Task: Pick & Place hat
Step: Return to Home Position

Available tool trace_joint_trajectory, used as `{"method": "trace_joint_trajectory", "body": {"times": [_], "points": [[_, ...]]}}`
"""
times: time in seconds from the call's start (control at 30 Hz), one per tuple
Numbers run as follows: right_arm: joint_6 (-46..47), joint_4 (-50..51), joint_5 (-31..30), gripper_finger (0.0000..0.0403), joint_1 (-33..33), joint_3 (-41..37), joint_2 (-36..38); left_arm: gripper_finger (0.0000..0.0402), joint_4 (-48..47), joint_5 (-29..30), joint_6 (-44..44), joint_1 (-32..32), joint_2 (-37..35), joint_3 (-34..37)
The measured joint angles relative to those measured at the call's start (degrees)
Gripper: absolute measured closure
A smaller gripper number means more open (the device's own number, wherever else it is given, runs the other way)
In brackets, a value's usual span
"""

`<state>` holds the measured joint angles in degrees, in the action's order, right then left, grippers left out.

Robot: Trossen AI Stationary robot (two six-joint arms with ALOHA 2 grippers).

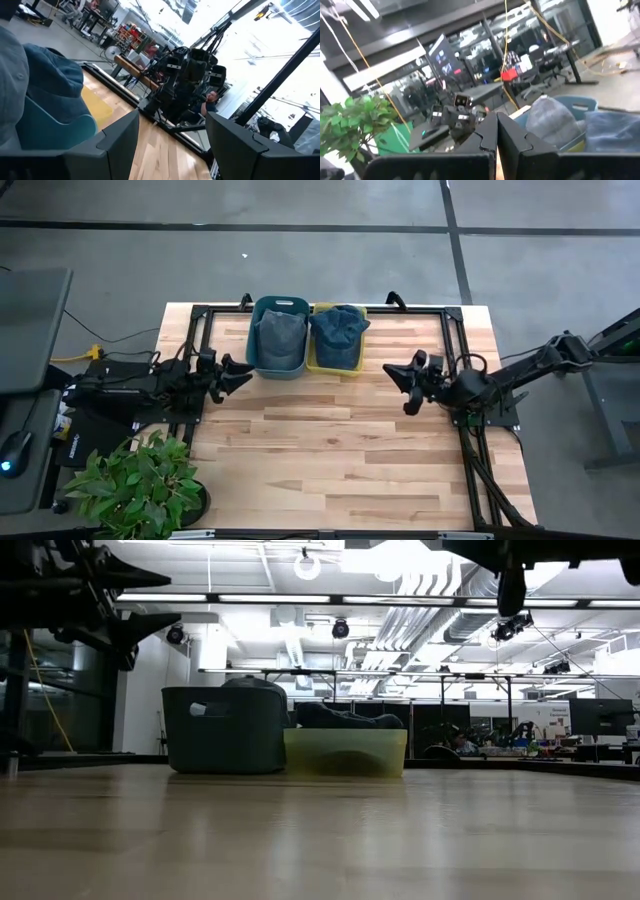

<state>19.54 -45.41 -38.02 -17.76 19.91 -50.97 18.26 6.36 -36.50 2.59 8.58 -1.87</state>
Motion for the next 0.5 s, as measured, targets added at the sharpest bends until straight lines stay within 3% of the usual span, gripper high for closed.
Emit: {"method": "trace_joint_trajectory", "body": {"times": [0.2, 0.5], "points": [[-4.07, -6.9, -1.53, 0.0403, 0.02, -6.64, 6.3, 0.0175, -0.01, 1.29, 0.25, 0.0, 0.0, 0.01], [-9.98, -2.33, -1.99, 0.0403, 0.02, -12.53, 22.76, 0.0175, -2.72, 6.67, -1.28, 0.02, 0.02, 0.02]]}}
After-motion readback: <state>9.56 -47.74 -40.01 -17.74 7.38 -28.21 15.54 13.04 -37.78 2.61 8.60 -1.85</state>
